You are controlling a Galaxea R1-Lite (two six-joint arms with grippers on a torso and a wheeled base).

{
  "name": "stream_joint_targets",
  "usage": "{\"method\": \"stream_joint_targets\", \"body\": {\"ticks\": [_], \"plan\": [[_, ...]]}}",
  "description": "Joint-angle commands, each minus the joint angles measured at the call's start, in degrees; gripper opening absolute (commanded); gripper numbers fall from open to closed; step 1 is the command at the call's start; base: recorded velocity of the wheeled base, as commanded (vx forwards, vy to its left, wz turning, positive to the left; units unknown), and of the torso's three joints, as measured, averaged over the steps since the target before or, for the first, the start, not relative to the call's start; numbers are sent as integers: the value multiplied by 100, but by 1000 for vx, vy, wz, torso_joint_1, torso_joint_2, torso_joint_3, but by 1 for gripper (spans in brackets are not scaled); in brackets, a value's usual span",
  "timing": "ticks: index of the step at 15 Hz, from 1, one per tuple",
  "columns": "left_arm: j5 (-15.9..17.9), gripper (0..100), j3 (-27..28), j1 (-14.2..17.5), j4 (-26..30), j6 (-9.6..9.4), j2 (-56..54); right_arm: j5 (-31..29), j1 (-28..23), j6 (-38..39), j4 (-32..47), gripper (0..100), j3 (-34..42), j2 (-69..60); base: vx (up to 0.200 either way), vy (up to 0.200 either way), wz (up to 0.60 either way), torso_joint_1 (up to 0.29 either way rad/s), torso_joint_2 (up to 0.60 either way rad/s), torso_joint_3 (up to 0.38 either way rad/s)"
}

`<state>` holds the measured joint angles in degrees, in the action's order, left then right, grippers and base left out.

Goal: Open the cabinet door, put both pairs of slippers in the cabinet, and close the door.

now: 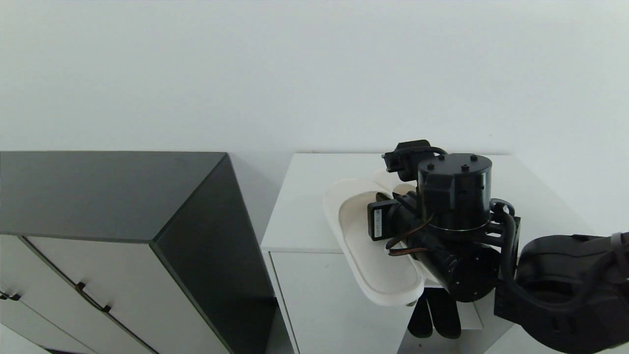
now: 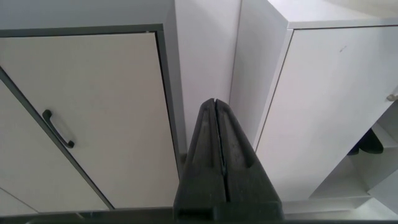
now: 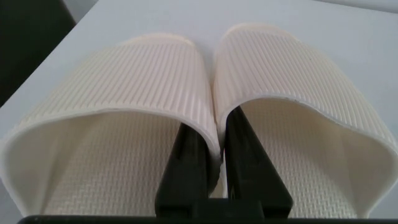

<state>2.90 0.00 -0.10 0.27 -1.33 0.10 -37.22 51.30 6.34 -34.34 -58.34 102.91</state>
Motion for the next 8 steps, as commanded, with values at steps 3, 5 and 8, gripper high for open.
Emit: {"method": "stream_joint_targets", "body": {"ticks": [3,5,8], "plan": [[0,0,0,1,0,1,-1,-5,3,-1,-2,0,51,-43,-133,0,0,5,3,3],[0,0,0,1,0,1,-1,-22,3,-1,-11,0,51,-43,-200,0,0,5,2,0],[0,0,0,1,0,1,-1,-31,3,-1,-11,0,60,36,-200,0,0,-5,9,6]]}}
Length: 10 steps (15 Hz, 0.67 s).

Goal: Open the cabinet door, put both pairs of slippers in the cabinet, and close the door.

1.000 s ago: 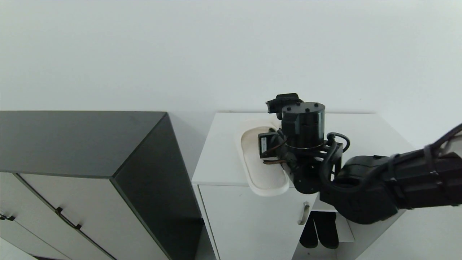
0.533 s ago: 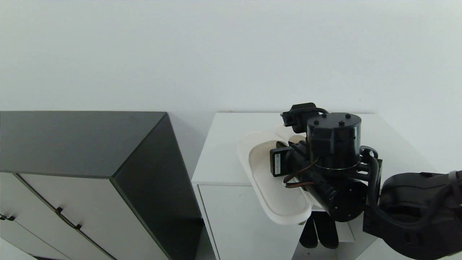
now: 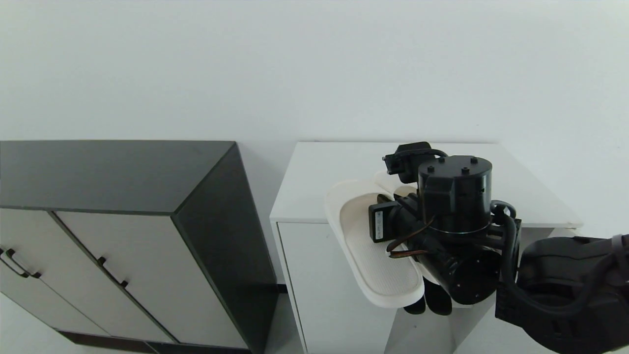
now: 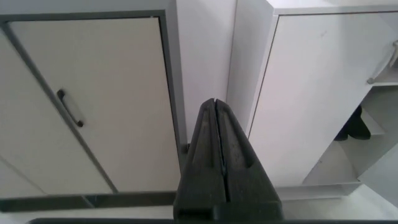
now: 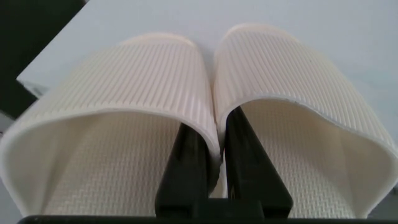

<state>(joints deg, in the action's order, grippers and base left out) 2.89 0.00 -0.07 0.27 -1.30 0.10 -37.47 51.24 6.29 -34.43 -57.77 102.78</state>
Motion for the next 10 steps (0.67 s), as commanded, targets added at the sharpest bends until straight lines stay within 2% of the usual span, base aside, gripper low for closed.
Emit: {"method": "stream_joint_targets", "body": {"ticks": [1,3,10], "plan": [[1,0,0,-1,0,-1,-1,3,9,4,-3,0,3,58,-200,0,0,2,-2,2],[1,0,0,-1,0,-1,-1,3,9,-5,-3,0,20,67,-200,0,0,5,7,2],[1,0,0,-1,0,7,-1,38,9,-23,-29,0,99,49,0,0,0,0,0,0]]}}
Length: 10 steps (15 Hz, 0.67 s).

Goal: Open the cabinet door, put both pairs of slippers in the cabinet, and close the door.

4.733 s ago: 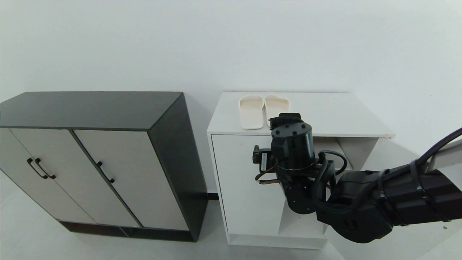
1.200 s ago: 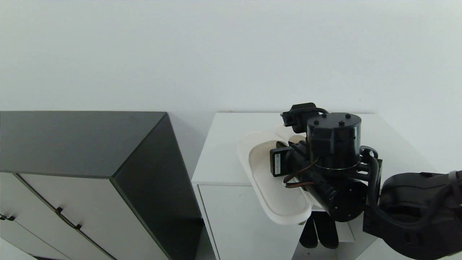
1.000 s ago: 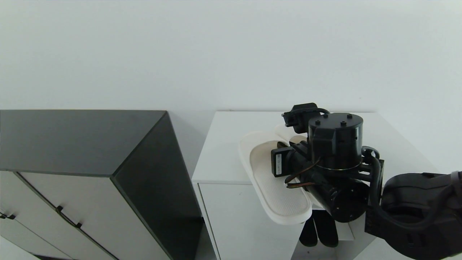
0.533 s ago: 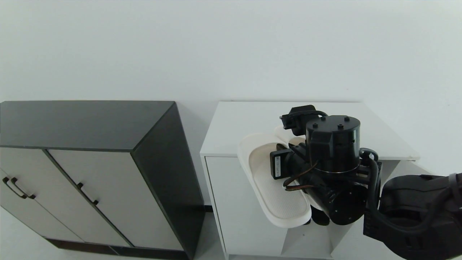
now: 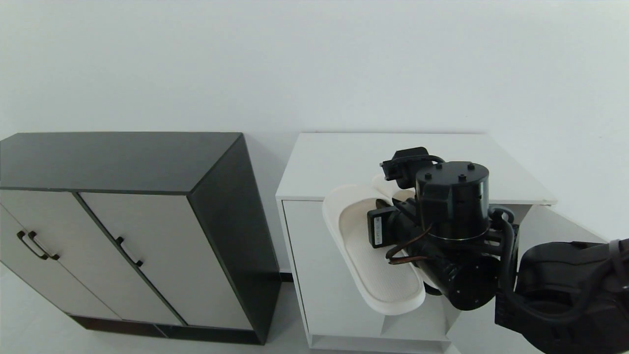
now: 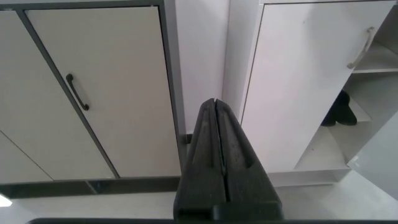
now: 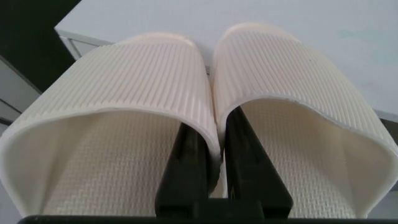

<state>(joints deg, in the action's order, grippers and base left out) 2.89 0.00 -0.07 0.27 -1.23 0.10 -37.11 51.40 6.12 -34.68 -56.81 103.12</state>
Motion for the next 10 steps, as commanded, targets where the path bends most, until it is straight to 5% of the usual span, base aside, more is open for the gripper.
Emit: {"method": "stream_joint_targets", "body": {"ticks": [1,5,10], "plan": [[1,0,0,-1,0,0,-1,2,2,-6,-3,0,3,-2,0,0,0,0,0,0],[-8,0,0,-1,0,-17,-1,2,2,-6,-3,0,12,-11,0,0,0,0,0,0],[-25,0,0,-1,0,-35,-1,28,11,-23,-3,0,117,-187,0,-200,0,3,5,1]]}}
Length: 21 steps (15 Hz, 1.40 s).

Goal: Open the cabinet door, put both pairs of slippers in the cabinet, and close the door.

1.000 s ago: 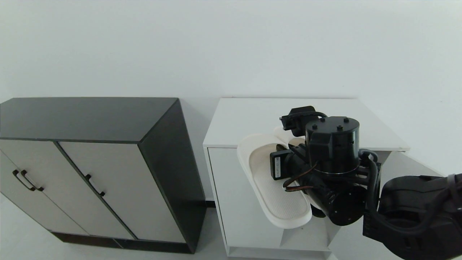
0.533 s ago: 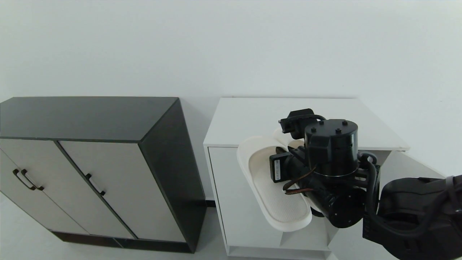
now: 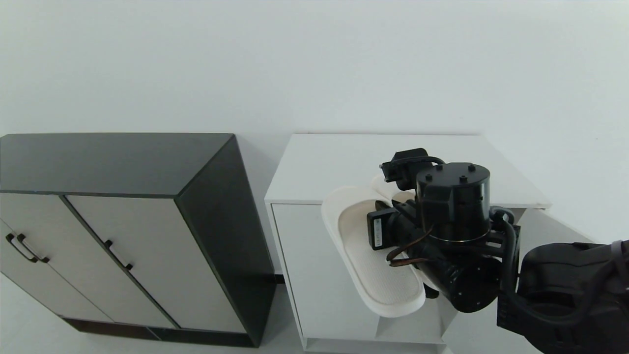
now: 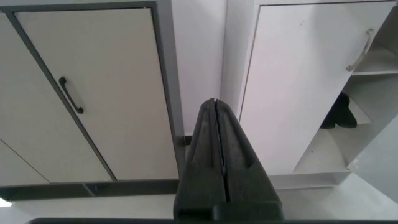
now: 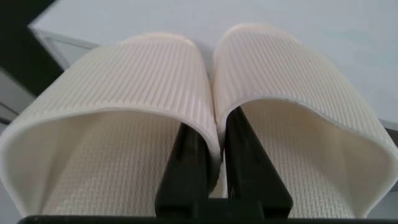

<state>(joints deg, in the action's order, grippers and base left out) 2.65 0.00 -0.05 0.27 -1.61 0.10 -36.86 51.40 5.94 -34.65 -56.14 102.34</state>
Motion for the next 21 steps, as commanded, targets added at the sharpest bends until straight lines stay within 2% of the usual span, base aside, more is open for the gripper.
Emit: {"method": "stream_joint_targets", "body": {"ticks": [1,4,11,21], "plan": [[-1,0,0,-4,0,-6,-1,100,11,-22,10,0,156,-258,0,-200,0,2,2,2],[-1,0,0,-4,0,-6,-1,294,28,-154,10,0,507,-680,0,-200,0,2,1,2],[-1,0,0,-4,0,3,-1,540,160,-163,2,0,727,-812,0,-200,0,2,4,0],[-1,0,0,-4,0,20,-1,575,266,-181,-7,0,894,-874,0,0,0,0,0,0]]}}
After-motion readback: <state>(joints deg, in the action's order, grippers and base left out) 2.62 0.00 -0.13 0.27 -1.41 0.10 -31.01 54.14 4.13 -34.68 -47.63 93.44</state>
